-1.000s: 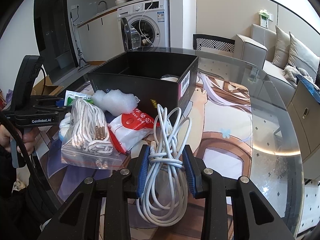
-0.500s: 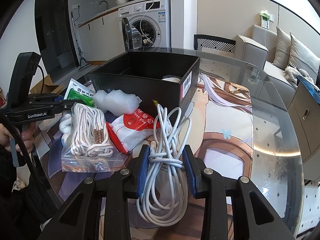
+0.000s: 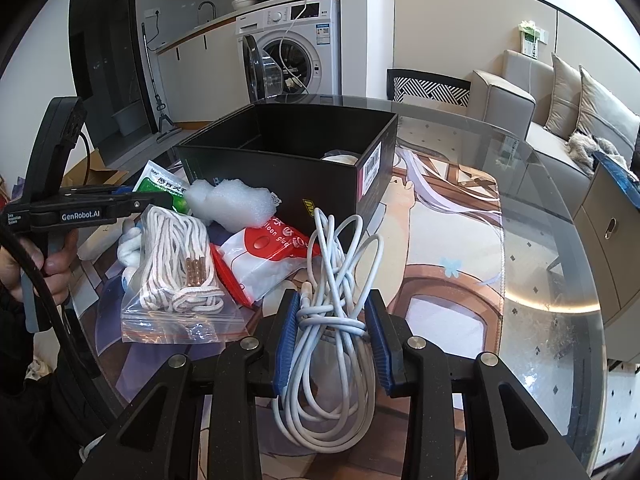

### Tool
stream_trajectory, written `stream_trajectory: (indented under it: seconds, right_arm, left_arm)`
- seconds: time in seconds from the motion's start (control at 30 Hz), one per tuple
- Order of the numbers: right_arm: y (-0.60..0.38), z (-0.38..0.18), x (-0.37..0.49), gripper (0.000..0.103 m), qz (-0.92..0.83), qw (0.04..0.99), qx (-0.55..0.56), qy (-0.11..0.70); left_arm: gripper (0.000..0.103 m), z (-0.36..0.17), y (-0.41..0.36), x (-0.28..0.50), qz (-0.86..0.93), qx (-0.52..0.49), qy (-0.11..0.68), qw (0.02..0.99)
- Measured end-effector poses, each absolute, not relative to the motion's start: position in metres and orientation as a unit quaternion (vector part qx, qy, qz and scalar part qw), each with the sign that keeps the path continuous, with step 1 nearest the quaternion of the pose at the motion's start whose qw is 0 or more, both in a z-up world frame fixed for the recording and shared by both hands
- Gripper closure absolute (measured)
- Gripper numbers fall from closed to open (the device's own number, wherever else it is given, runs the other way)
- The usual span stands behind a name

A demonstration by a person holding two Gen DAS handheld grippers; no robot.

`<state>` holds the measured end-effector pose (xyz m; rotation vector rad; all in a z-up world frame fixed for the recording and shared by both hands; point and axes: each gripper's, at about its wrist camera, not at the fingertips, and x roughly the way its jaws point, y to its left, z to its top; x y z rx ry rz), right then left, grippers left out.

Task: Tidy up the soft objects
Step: 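Lift the sachet with the left tool while the right tool lifts the cable toward the box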

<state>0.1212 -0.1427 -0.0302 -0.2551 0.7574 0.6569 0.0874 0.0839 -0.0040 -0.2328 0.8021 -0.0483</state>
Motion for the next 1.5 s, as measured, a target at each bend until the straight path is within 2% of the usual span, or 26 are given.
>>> stream_trajectory:
  seconds: [0.07, 0.2, 0.57, 1.17, 1.5]
  right_arm:
    - [-0.143, -0.030, 0.121, 0.069, 0.315, 0.869, -0.122, 0.362]
    - [-0.143, -0.030, 0.121, 0.069, 0.315, 0.869, -0.122, 0.362]
    - [-0.145, -0.022, 0.117, 0.069, 0.314, 0.875, -0.123, 0.348]
    - [-0.157, 0.015, 0.103, 0.069, 0.305, 0.897, -0.117, 0.298]
    - [-0.156, 0.035, 0.109, 0.069, 0.305, 0.904, -0.108, 0.281]
  left_arm:
    - [0.079, -0.004, 0.085, 0.087, -0.025, -0.118, 0.386, 0.915]
    - [0.089, -0.001, 0.084, 0.085, -0.033, -0.120, 0.375, 0.919]
    - [0.090, 0.010, 0.088, 0.074, -0.027, -0.121, 0.352, 0.928]
    - [0.090, 0.057, 0.098, 0.053, -0.034, -0.128, 0.278, 0.952]
    - [0.090, 0.073, 0.085, 0.068, -0.072, -0.134, 0.263, 0.953]
